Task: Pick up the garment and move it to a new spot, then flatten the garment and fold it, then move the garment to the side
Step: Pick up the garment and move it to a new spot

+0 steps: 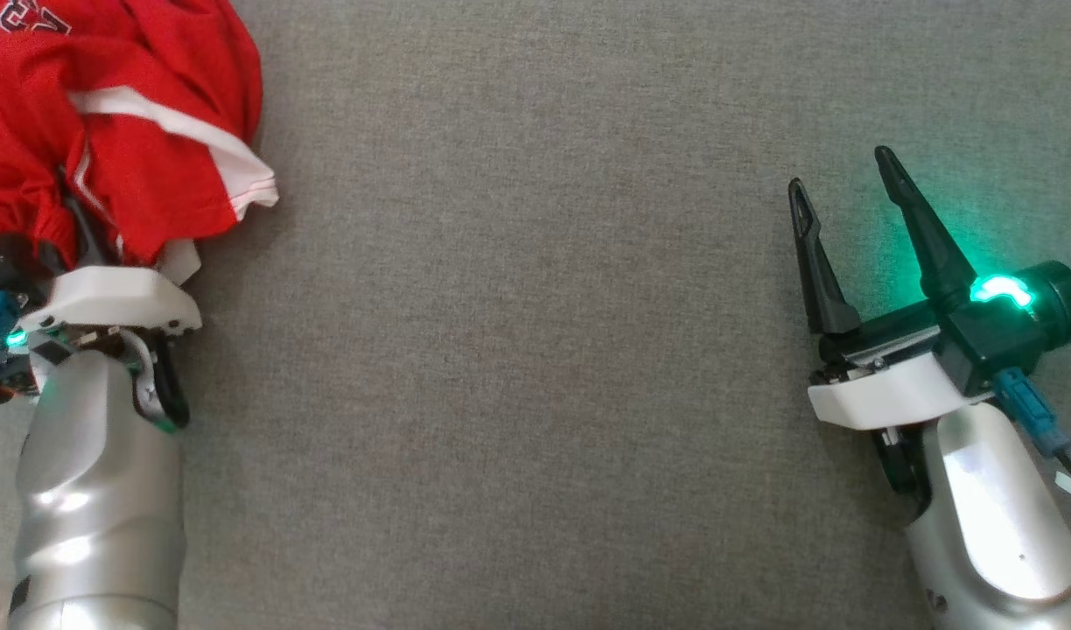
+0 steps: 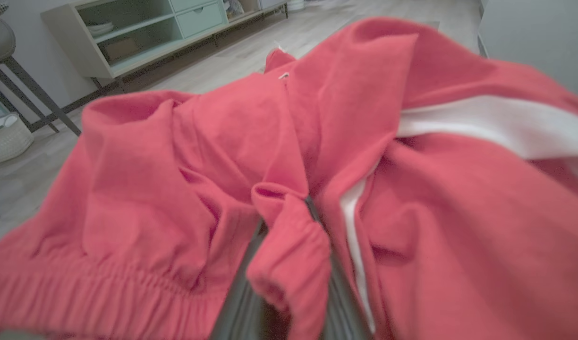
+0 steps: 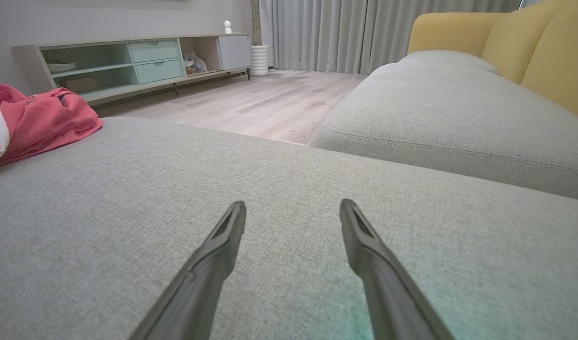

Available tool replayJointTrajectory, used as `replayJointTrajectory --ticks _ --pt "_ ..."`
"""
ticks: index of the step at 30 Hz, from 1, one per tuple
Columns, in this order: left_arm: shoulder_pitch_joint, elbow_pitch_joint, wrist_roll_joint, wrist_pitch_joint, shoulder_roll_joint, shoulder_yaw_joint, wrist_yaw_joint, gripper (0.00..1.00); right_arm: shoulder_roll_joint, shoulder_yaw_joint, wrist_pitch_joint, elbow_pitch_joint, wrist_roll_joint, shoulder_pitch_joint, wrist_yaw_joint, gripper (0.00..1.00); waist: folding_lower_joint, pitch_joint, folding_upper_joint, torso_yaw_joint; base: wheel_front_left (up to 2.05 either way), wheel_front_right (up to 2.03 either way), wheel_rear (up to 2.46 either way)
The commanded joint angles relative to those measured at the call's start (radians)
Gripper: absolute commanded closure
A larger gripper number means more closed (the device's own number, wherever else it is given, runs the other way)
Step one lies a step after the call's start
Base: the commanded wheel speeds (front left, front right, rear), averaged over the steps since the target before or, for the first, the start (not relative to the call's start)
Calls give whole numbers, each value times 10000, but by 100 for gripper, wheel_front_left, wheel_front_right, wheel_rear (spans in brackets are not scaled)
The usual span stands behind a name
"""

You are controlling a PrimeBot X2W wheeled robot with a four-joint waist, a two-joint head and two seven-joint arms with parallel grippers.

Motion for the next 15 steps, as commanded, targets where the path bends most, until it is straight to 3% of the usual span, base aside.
replayJointTrajectory --ticks 1,15 --pt "319 -686 152 21 349 342 110 100 63 125 -5 88 38 260 75 0 -1 -79 0 13 0 0 0" --pt "676 -3561 1003 19 606 400 108 100 381 381 -5 241 246 634 75 0 -1 -1533 0 -90 0 0 0"
